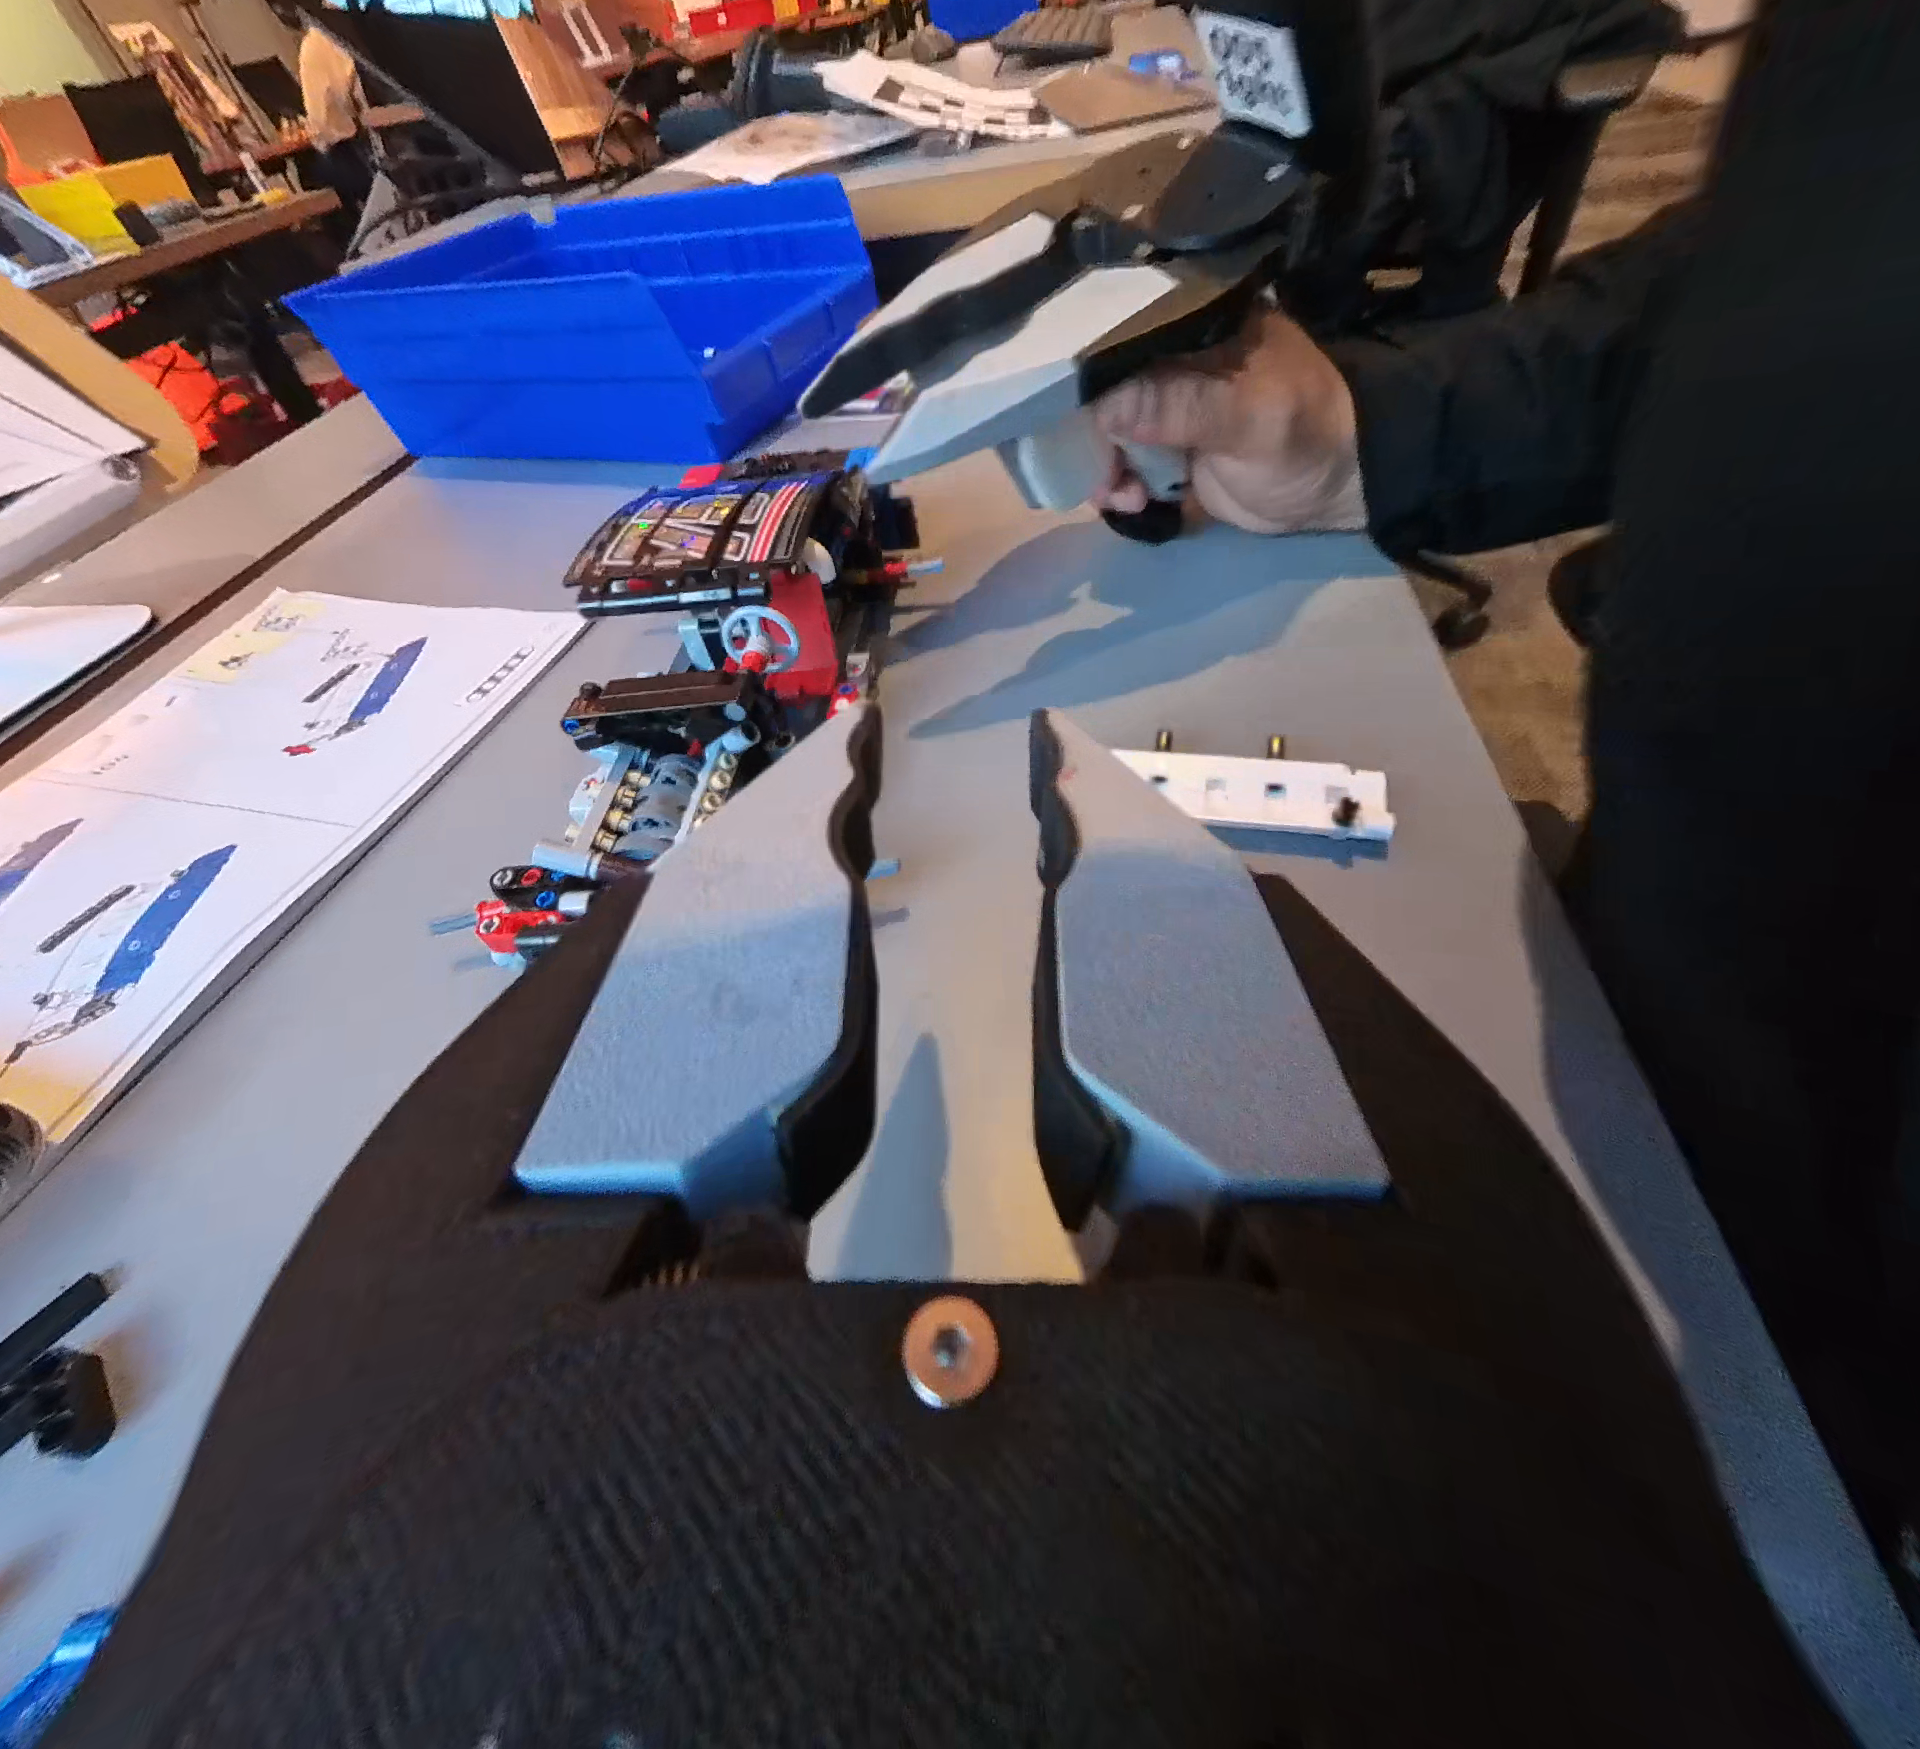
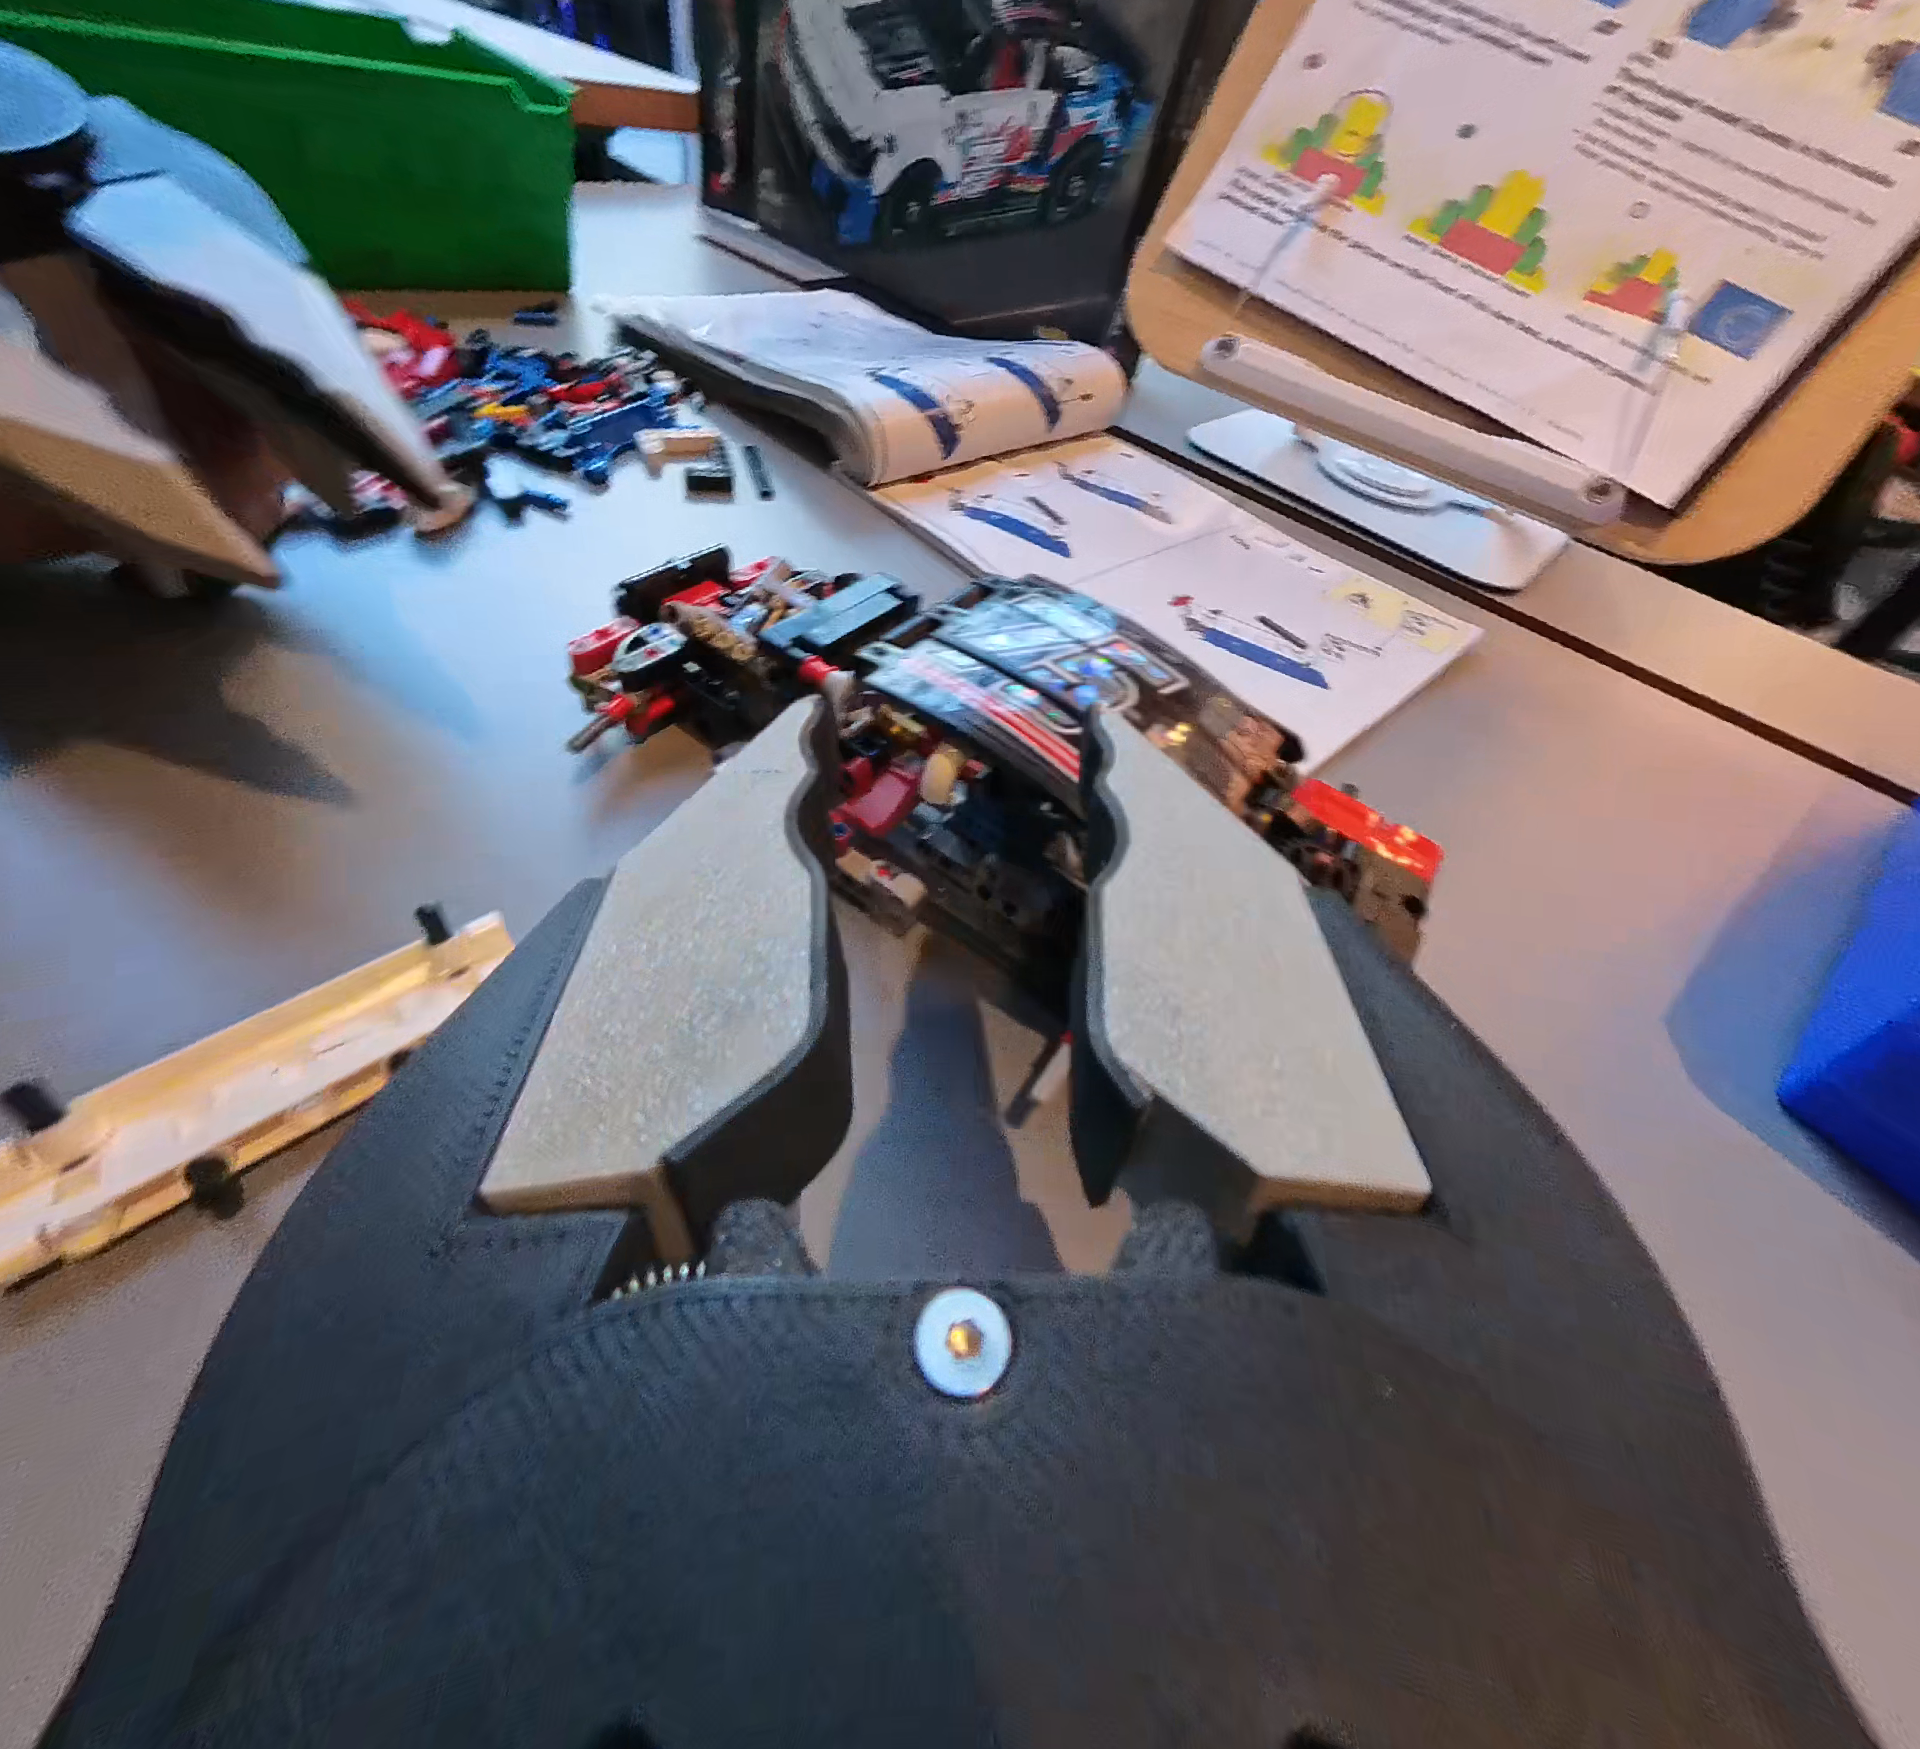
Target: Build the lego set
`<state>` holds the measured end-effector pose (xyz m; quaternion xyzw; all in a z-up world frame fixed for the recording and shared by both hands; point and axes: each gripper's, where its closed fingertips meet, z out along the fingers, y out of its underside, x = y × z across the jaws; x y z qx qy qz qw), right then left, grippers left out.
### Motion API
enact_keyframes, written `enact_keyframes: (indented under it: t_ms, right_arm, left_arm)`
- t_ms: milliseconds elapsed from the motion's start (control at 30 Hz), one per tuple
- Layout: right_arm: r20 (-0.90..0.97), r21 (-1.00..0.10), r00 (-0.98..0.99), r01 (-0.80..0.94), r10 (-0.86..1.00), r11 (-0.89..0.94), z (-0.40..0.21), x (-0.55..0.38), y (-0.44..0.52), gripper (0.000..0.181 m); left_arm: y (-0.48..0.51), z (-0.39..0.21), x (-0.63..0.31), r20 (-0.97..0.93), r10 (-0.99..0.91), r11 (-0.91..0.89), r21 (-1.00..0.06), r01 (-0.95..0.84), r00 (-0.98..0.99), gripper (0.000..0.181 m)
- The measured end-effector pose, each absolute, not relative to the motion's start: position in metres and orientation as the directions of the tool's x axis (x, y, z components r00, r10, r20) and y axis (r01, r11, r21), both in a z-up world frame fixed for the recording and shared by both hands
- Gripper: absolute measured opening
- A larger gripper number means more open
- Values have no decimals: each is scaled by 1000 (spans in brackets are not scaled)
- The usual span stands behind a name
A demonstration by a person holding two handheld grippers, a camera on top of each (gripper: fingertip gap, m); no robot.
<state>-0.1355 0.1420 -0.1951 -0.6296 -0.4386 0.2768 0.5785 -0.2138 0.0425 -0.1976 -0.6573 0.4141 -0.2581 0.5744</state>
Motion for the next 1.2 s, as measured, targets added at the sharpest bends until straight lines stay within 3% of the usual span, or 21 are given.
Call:
enact_keyframes:
  t_ms: [133,467,1200]
  right_arm:
    - [101,-976,537,216,837,-21,-198,-128,158,38]
    - [164,-978,617,202,770,46,-185,-116,166,36]
    - [13,-992,611,104,791,-64,-186,-108,175,35]
  left_arm:
    - [39,-191,-217,-96,-854,-4,-982,-191,511,25]
    - [36,-196,-210,-61,-864,-47,-979,-200,500,24]
    - [29,-203,-206,-25,-870,-102,-968,-229,492,23]
